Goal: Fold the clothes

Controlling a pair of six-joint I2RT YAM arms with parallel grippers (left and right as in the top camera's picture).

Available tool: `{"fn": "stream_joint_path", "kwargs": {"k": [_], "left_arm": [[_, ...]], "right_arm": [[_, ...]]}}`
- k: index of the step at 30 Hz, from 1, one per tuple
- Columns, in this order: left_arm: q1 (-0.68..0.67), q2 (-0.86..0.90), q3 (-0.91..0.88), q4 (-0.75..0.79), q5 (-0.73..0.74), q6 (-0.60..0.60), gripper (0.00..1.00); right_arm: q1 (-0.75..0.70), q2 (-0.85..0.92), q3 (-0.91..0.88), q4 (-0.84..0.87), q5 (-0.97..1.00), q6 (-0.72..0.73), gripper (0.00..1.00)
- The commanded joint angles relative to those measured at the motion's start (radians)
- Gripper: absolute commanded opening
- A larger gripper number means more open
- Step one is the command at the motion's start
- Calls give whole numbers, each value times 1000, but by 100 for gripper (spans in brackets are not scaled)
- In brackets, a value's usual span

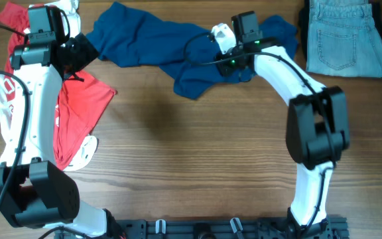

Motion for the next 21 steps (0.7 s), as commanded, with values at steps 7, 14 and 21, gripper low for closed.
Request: {"fn": "stream_joint_path", "kwargs": {"k": [7,14,21], "left_arm": [[-10,2,5,-29,11,5,100],[-10,2,5,-53,10,10,100],[-10,2,5,-58,11,35,100]], "right_arm": [[-15,-250,31,-466,-24,362,4],[-19,-246,-25,-692,111,475,4],[-70,-246,-114,-736,175,519,4]]}}
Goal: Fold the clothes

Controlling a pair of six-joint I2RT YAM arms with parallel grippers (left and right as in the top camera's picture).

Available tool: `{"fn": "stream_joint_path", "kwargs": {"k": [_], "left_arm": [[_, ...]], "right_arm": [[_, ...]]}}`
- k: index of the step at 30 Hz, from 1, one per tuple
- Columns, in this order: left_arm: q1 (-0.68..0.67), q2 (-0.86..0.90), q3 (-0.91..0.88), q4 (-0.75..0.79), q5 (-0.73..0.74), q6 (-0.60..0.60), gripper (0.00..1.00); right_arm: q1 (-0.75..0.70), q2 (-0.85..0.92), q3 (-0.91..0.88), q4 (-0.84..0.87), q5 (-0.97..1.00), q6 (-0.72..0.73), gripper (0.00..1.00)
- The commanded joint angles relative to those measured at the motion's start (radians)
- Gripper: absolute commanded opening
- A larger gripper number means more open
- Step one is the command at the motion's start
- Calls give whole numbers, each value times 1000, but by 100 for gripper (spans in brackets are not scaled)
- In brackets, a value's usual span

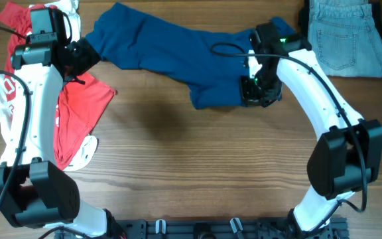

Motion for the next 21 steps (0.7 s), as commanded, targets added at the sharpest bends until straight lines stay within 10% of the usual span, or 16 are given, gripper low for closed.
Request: {"fn": "stream_joint_path", "kwargs": {"k": [1,5,8,11,21], "left_arm": [[-5,2,5,-5,9,27,100],[-5,2,5,-4,46,28,100],[-18,14,5,9,117,102,99],[-51,50,5,32,125,148,99],[-120,275,5,315,75,107,93]], "right_arm": [[-42,9,-50,-17,60,46,4],[-64,2,-51,55,30,23,11],[-65,-3,-29,140,-73,-81,55],[-65,-3,17,203,-97,-108,77],[-64,-3,54,329,-81,-113,82]]}}
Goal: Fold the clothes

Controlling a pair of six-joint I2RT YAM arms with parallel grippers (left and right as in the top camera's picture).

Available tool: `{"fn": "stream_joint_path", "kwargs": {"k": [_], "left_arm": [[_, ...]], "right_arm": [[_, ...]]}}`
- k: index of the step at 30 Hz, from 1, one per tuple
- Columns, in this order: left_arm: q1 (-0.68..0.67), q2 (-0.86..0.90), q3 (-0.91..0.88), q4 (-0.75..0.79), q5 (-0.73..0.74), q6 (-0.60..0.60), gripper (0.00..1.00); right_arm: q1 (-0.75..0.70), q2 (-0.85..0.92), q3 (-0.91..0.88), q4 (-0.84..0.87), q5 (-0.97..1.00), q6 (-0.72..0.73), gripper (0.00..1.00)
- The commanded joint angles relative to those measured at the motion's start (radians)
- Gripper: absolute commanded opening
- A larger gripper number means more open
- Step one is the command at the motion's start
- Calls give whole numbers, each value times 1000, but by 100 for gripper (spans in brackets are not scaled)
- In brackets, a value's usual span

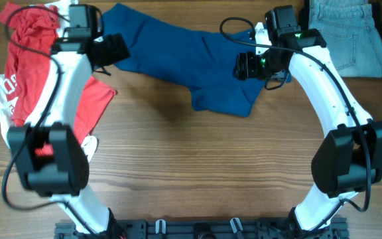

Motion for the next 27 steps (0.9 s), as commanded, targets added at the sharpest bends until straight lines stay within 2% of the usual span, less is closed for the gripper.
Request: {"fn": "stream_joint_path", "kwargs": {"k": [1,6,23,25,27], "left_arm": [[2,102,5,54,-54,-111,92],[11,189,5,80,-101,-273,89],[13,323,5,300,-109,-306,80],[13,340,5,325,-109,-306,75],[13,358,5,348,-108,-306,61]], "right_arm": [[3,-3,19,20,-4,-22,82],[3,-3,19,26,-3,-23,82],[3,-3,18,97,-5,-47,83],[3,-3,18,103,-5,-47,83],[3,-3,18,107,-5,-47,81]]}}
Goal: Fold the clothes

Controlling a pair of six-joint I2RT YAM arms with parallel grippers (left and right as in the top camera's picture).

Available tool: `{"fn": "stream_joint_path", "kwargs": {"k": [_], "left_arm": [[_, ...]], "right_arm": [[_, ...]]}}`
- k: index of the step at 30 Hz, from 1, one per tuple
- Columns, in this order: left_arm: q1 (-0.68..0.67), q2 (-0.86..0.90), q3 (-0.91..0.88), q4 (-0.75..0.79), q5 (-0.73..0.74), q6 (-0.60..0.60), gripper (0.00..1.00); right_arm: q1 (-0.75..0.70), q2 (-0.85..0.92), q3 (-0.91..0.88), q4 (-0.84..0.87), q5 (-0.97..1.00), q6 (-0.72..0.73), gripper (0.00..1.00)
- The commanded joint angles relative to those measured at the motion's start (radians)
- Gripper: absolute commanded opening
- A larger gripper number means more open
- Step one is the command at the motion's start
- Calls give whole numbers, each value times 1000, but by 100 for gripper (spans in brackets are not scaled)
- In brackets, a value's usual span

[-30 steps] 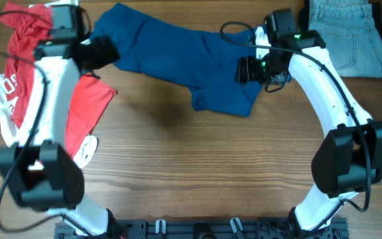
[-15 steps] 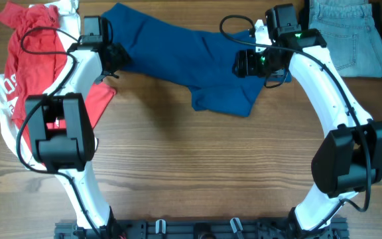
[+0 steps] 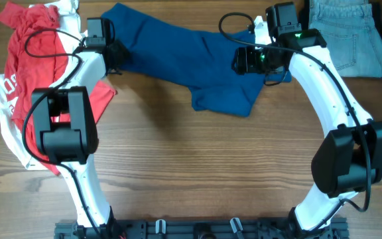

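Observation:
A dark blue garment lies spread across the far middle of the table, with a flap hanging toward the near side. At its left end my left gripper presses into the cloth edge and looks shut on it. My right gripper rests over the garment's right part, pointing left. Whether its jaws grip the cloth does not show from above. A red garment lies crumpled at the far left over a white one.
Folded light-blue jeans lie at the far right corner. Both arms' white links reach in from the near edge, and a cable loops above the right wrist. The arms' base rail runs along the near edge.
My left gripper has shifted a little to the right and nearer along the blue garment's left edge, its arm now more upright. The right gripper and the cloth have hardly moved.
The blue garment first lay bunched, my left gripper at its left end and my right on its far right part. Then the right gripper was lower and the cloth lay stretched rightward. Later the right sat higher on the cloth, and the left had moved right with the edge.

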Motion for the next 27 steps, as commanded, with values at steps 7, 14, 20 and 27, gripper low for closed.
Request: {"fn": "stream_joint_path", "kwargs": {"k": [7,14,20,27], "left_arm": [[6,69,5,40,-21,-3,4],[6,-82,5,-109,-22,5,4],[6,-325,5,-380,-21,5,4],[2,-407,5,-725,12,-2,4]], "right_arm": [[3,-3,18,23,-5,-22,76],[3,-3,18,46,-5,-21,73],[3,-3,18,67,-5,-21,73],[3,-3,18,77,-5,-22,73]]}}
